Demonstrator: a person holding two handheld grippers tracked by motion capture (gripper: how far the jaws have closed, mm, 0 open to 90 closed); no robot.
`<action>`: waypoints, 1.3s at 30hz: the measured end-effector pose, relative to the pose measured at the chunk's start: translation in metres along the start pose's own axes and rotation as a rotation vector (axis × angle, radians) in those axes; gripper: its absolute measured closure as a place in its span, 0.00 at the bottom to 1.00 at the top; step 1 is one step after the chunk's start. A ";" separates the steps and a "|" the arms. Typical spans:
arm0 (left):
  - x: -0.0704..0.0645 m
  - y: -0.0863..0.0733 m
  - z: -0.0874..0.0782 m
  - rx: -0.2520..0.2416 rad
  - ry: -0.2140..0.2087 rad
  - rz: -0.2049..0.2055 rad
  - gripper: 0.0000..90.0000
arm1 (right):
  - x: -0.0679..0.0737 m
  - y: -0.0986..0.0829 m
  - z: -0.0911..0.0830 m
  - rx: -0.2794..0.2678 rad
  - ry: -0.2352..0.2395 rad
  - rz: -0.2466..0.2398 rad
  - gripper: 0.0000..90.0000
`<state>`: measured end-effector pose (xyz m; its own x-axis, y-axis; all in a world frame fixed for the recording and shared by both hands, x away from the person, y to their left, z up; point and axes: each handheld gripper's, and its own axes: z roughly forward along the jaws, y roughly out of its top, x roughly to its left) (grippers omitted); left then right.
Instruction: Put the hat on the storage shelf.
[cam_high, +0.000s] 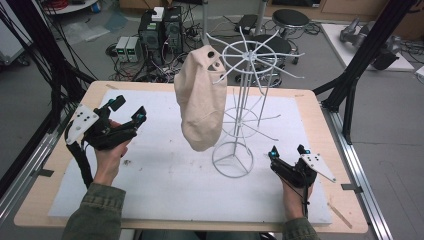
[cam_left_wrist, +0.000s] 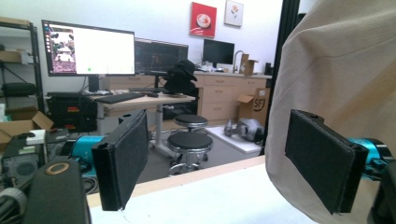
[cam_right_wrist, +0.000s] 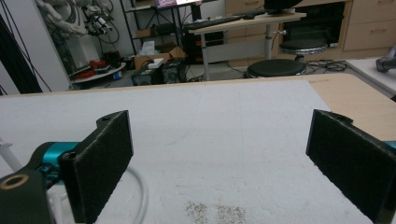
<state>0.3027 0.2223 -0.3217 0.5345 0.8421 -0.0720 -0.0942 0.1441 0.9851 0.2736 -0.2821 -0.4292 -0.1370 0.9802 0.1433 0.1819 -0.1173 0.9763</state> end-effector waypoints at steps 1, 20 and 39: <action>0.001 -0.001 -0.003 0.007 0.002 0.004 0.24 | 0.000 0.000 0.000 0.000 0.000 0.000 0.07; 0.025 -0.024 -0.041 0.071 0.137 0.021 0.23 | 0.001 0.000 -0.001 -0.002 -0.003 0.001 0.07; 0.029 -0.053 -0.062 0.229 0.307 0.055 0.21 | 0.001 0.000 -0.002 -0.010 -0.013 -0.003 0.07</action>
<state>0.2711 0.2715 -0.3855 0.2547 0.9666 -0.0276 0.0927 0.0040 0.9957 0.2717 -0.2820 -0.4283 -0.1251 0.9825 0.1380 0.1718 -0.1156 0.9783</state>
